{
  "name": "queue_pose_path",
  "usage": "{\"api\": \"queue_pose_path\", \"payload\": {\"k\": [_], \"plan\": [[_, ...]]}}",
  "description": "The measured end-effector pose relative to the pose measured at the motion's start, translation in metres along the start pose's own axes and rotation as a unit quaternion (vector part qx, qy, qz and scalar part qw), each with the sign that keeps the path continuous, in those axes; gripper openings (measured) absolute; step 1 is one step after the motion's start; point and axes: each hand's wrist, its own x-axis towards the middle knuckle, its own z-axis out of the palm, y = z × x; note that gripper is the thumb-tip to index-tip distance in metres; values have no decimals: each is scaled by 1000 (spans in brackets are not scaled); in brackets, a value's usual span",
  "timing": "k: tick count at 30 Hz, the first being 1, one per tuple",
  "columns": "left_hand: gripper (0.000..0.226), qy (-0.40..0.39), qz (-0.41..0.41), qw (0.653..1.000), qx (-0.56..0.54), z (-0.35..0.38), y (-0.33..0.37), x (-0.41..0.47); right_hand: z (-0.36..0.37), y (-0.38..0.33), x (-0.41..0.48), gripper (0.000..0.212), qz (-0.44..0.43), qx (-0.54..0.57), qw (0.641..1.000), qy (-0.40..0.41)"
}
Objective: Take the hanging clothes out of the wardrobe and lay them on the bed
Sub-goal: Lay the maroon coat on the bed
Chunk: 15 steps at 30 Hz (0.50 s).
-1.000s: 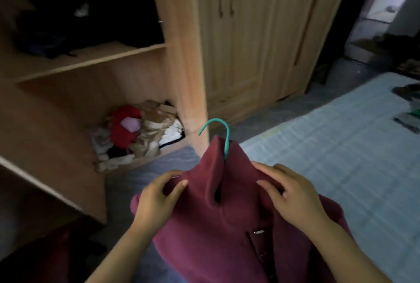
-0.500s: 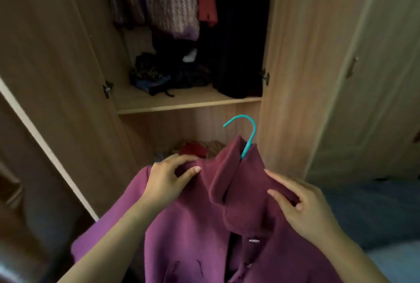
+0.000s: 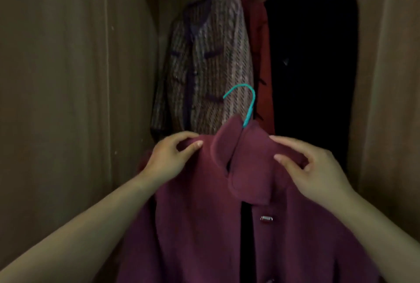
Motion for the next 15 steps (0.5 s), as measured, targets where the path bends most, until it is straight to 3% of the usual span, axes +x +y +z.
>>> {"api": "queue_pose_path", "payload": {"k": [4,9,13,15], "plan": [[25,38,47,998,-14,-19,-38,127,33,8,121,37,-63,-69,994,59],[11,81,99,992,-19,-45,-91,275,75,13,269,36,-70,-126,985,99],[19,119,127,984,-24,-67,-133,367,106,8,367,35,-90,-191,967,142],[21,163,122,974,-98,-81,-131,402,116,3,408,35,-88,-211,962,151]]}}
